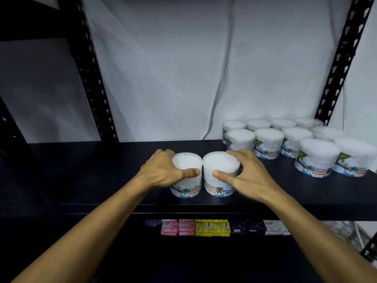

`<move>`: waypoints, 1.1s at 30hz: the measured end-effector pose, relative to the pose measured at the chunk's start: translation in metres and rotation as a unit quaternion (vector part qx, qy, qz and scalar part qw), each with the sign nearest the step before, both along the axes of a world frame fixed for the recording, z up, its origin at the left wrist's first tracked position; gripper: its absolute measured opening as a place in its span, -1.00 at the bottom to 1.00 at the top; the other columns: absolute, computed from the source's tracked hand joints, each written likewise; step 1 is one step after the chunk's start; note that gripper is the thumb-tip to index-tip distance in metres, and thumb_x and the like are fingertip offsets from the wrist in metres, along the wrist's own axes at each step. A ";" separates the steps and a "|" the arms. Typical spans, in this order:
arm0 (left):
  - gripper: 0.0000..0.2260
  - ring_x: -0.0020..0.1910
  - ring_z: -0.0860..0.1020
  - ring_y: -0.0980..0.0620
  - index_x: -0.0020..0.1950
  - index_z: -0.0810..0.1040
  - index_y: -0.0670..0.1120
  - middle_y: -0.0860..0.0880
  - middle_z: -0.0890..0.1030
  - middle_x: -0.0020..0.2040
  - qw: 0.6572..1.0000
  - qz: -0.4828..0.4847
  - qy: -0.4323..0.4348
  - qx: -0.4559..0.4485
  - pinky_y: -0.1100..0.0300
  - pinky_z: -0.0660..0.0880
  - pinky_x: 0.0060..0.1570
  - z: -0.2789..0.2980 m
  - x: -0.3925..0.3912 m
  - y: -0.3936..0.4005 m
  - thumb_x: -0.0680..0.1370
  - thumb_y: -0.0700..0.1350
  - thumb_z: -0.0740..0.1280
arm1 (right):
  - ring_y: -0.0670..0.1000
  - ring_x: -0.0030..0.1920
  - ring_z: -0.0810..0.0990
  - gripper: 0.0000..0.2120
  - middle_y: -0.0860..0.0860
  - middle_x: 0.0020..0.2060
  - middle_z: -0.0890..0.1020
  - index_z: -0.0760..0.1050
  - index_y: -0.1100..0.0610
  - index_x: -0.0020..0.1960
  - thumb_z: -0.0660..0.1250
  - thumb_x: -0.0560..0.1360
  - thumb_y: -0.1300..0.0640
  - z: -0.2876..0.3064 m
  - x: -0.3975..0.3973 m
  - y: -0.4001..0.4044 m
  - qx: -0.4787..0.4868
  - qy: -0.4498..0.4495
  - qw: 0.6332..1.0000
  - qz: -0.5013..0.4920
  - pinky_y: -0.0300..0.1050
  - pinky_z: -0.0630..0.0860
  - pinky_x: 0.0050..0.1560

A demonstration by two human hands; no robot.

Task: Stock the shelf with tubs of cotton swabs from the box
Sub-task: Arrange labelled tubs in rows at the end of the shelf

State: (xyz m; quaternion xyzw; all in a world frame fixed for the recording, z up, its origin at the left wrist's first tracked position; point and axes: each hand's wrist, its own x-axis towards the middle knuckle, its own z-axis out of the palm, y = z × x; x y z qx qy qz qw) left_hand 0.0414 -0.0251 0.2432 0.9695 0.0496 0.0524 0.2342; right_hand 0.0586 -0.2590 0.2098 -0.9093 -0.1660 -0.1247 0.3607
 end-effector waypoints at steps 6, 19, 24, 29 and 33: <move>-0.43 0.02 0.55 0.03 0.20 0.49 0.01 0.05 0.56 0.07 0.997 -0.036 0.008 -0.066 0.17 0.50 -0.03 0.005 0.000 -0.004 0.31 0.21 0.52 | -0.11 0.28 0.35 -0.45 -0.12 0.25 0.38 0.48 0.04 0.28 0.45 0.36 -0.14 -0.002 0.009 -0.006 -0.002 0.001 0.999 0.032 -0.26 0.22 0.28; 0.04 0.41 0.37 -0.03 0.57 0.15 -0.07 -0.02 0.32 0.50 0.995 -0.067 0.014 -0.077 0.12 0.32 0.34 0.000 0.001 0.004 0.25 0.33 0.51 | -0.07 0.44 0.25 -0.20 -0.18 0.48 0.15 0.32 -0.21 0.39 0.38 0.20 -0.41 -0.008 0.015 -0.028 0.030 0.045 0.994 0.095 0.09 0.30 0.41; -0.11 0.21 0.47 0.00 0.46 0.33 -0.04 0.00 0.46 0.33 0.996 -0.035 -0.052 -0.063 0.21 0.42 0.05 -0.012 -0.005 -0.002 0.25 0.33 0.51 | -0.05 0.26 0.42 -0.27 -0.10 0.25 0.38 0.42 -0.06 0.34 0.49 0.24 -0.25 -0.023 0.011 -0.014 0.090 0.004 0.995 0.044 0.01 0.47 0.27; -0.25 0.13 0.47 0.05 0.39 0.40 -0.01 0.06 0.49 0.21 0.994 -0.051 -0.054 -0.085 0.22 0.43 0.02 -0.011 -0.003 0.000 0.30 0.21 0.54 | -0.09 0.19 0.50 -0.38 -0.12 0.19 0.46 0.51 -0.05 0.24 0.54 0.22 -0.16 -0.023 0.018 -0.019 0.130 0.028 0.988 0.076 -0.09 0.49 0.24; -0.29 0.16 0.51 0.04 0.38 0.42 0.04 0.07 0.52 0.21 0.991 -0.079 -0.036 -0.097 0.10 0.50 0.17 -0.010 -0.001 0.002 0.30 0.17 0.56 | -0.15 0.20 0.51 -0.36 -0.16 0.22 0.48 0.52 -0.18 0.16 0.49 0.11 -0.31 -0.022 0.026 -0.030 0.148 0.060 0.980 0.122 -0.15 0.49 0.23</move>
